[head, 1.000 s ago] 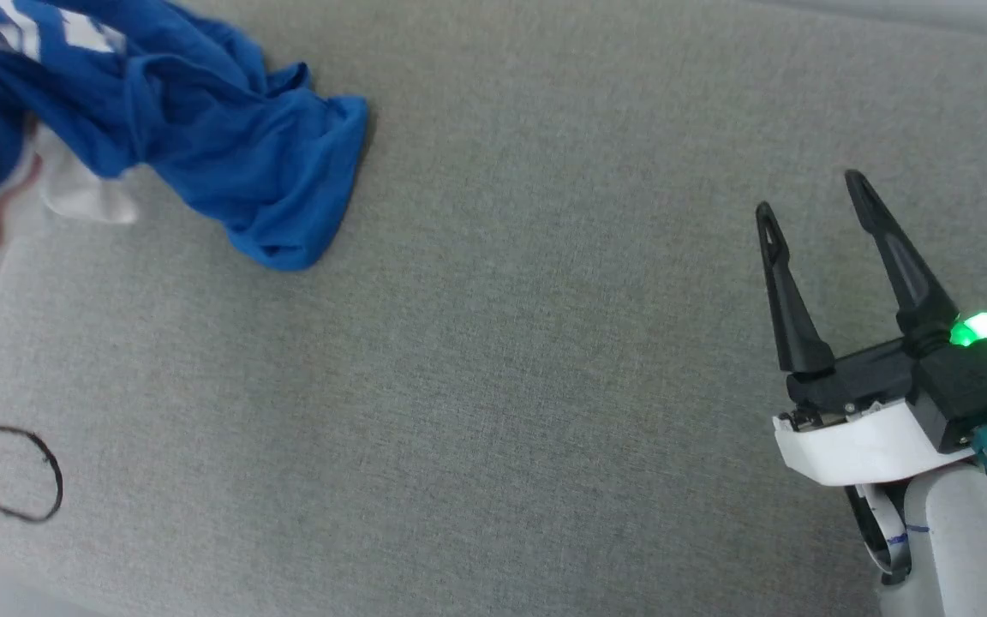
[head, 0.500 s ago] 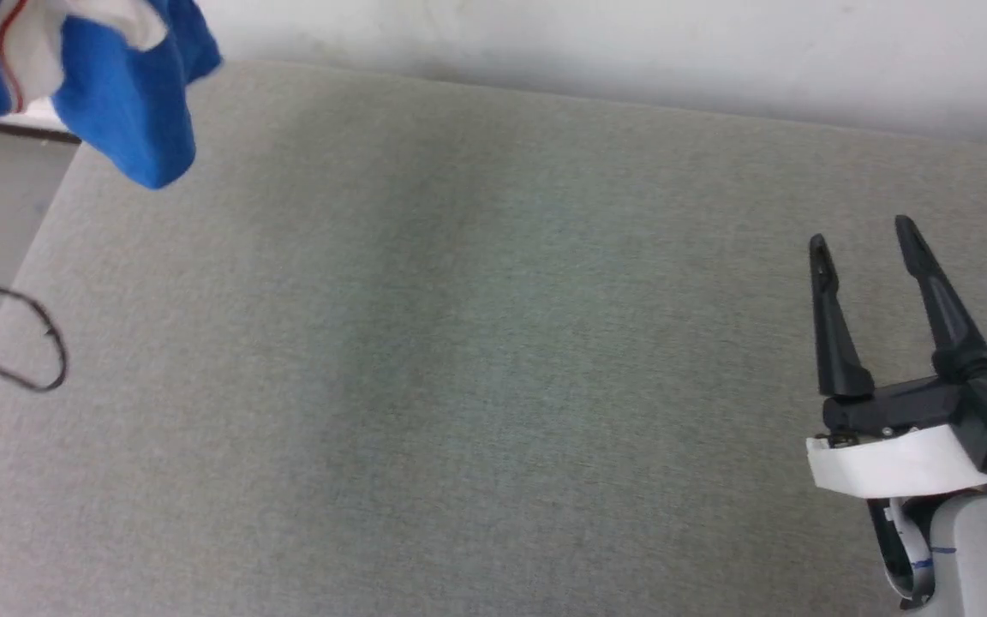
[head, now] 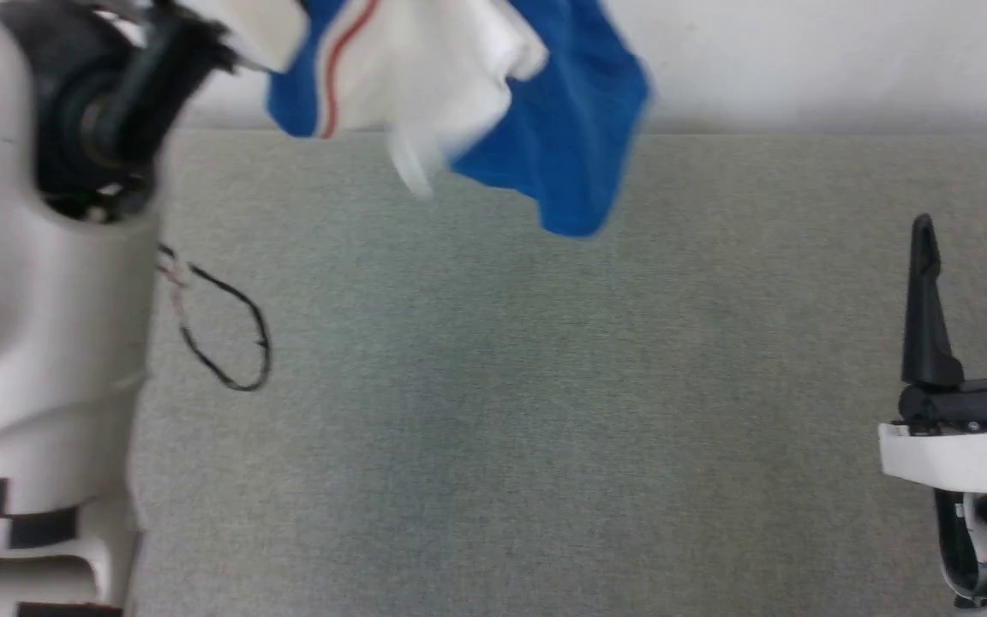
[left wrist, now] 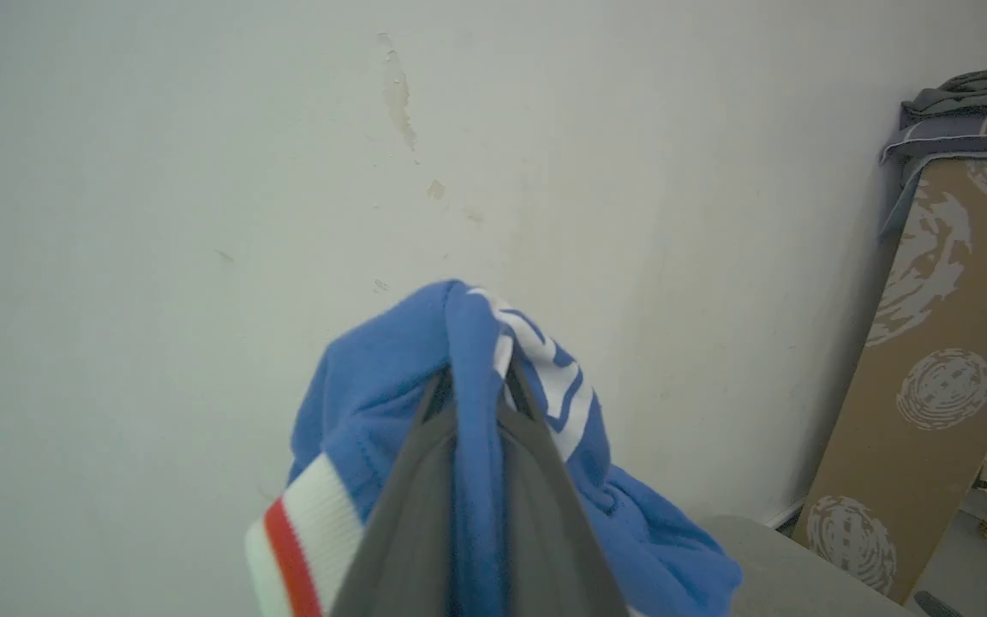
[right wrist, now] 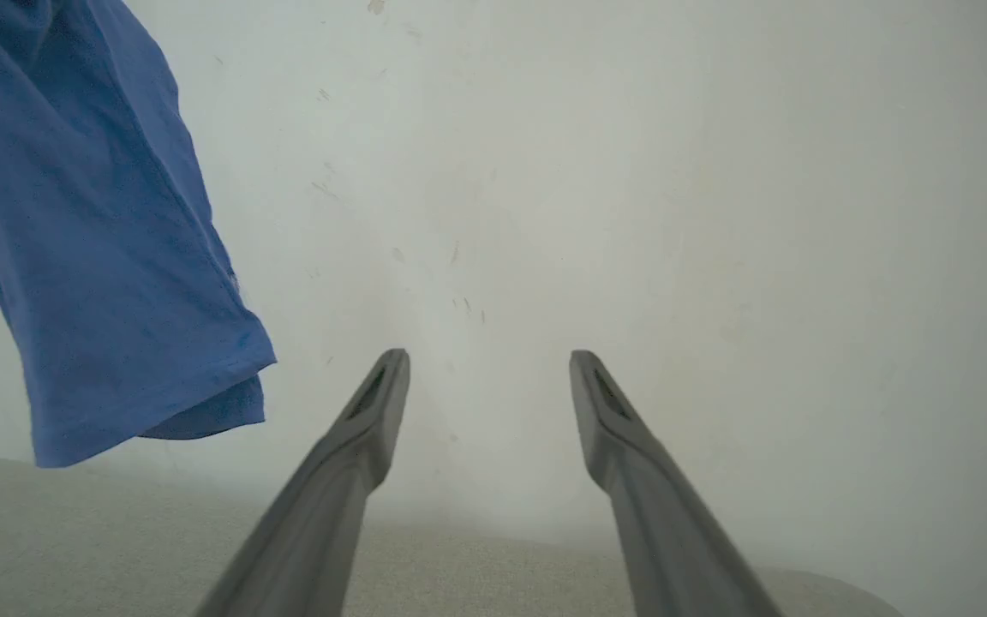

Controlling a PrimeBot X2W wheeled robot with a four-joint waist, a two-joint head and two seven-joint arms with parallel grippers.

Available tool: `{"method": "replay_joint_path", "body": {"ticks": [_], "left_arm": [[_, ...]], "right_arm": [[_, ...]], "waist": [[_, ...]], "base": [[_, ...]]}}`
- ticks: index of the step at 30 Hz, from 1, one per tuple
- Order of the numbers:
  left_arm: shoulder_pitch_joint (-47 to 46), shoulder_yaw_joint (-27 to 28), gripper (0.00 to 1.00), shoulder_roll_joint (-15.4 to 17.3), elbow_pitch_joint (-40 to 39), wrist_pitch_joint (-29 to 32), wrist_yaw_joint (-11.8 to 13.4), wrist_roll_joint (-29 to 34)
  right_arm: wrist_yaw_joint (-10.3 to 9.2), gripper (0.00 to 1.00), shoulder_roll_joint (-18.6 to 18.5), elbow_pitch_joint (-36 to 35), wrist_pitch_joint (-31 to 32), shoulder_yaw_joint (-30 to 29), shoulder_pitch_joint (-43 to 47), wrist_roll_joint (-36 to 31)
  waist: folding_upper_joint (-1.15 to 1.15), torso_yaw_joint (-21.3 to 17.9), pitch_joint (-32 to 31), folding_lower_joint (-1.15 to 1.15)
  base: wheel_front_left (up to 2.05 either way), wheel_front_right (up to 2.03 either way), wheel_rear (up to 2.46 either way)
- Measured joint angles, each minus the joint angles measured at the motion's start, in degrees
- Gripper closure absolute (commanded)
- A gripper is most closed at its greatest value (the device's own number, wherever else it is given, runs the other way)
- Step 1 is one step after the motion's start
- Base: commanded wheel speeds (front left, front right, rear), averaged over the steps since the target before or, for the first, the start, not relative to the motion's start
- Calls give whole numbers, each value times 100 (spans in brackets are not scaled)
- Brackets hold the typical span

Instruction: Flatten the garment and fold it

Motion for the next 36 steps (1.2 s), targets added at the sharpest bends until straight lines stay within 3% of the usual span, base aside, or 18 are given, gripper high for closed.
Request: {"method": "replay_joint_path", "body": {"ticks": [5,14,19,25,26,27,32,36], "left_arm": [[317,-432,100,-474,-234,23,177,-12],[1893,-1341,100,-884,-53,-434,197,119],[2664,-1894,100,-858,760,-788,178,598],[3177,-2123,100,-844,2179,-975,280,726],[3172,-2109,86,-875,2278,-1063,278,726],[3167,-2101,0,-914,2330,-1161,275,723],[3132,-1831,0,-1037,2202,-1806,218,573],[3202,-1314,0,-949,1506,-2483,281,388]], "right_arm": [[0,0,0,-67,1,-294,47,100],[-1,0,-1,-165,1,-409,74,198],[-1,0,0,-164,0,-336,110,254],[-1,0,1,-108,0,-283,113,288],[-1,0,0,-105,0,-294,114,287],[-1,0,-1,-107,0,-307,114,287],[-1,0,0,-82,0,-275,116,287],[-1,0,0,-57,0,-212,136,287]], "waist": [[0,-301,-25,0],[0,-767,4,0],[0,-928,72,0],[0,-982,132,0],[0,-973,133,0],[0,-956,133,1],[0,-840,94,1],[0,-791,3,0]], "base": [[0,0,0],[0,0,0],[0,0,0],[0,0,0],[0,0,0],[0,0,0],[0,0,0],[0,0,0]]}}
